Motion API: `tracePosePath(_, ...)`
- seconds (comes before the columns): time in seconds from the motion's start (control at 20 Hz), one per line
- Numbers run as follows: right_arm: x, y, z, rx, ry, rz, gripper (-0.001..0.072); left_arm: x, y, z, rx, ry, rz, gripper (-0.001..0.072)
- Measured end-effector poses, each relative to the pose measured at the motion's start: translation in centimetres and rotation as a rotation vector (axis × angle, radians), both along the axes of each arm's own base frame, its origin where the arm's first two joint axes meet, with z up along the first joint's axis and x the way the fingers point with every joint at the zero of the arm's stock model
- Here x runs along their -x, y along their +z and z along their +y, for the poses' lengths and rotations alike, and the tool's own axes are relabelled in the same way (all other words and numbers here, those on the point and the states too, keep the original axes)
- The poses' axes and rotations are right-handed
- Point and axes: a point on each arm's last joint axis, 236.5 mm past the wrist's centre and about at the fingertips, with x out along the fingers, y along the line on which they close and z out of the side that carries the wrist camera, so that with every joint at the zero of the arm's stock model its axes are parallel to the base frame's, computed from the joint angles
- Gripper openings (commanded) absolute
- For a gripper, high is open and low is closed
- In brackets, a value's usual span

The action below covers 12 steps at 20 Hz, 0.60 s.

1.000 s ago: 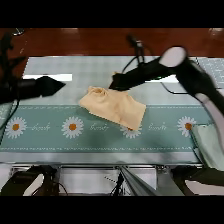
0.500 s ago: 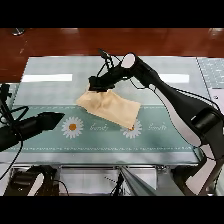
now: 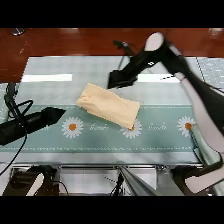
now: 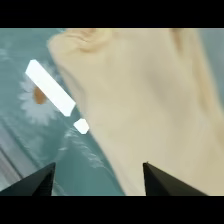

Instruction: Fold the shirts.

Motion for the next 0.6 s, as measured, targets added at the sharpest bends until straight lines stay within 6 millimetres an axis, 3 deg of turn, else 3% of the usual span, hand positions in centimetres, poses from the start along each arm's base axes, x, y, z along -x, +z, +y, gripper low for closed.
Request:
tracePosePath(0.1,0.3,1.3,-7.7,0.142,-0.158,-0.069,0.0626,-0.2,-0.3,0.1,-0.001,0.005,0.006,0.0021)
tracePosePath(0.2,1.9,1.2,-14.0,0.204,-0.383,-0.126,0.0627,-0.3,-0.4,0.1,-0.004,0.002,0.009,0.0021)
tracePosePath(0.3,4.6,-1.2,-17.6,0.193,-0.612,-0.145,0.0626,-0.4,-0.5,0.1,-0.006,0.003,0.008,0.0022)
tracePosePath(0.4,7.3,-4.8,-17.7,0.081,-0.784,-0.1,0.0626,-0.5,-0.5,0.1,-0.008,0.001,0.008,0.0021)
tracePosePath(0.6,9.9,-10.1,-13.3,-0.155,-0.866,0.067,0.0626,-0.7,-0.5,0.2,-0.008,0.007,0.002,0.0021)
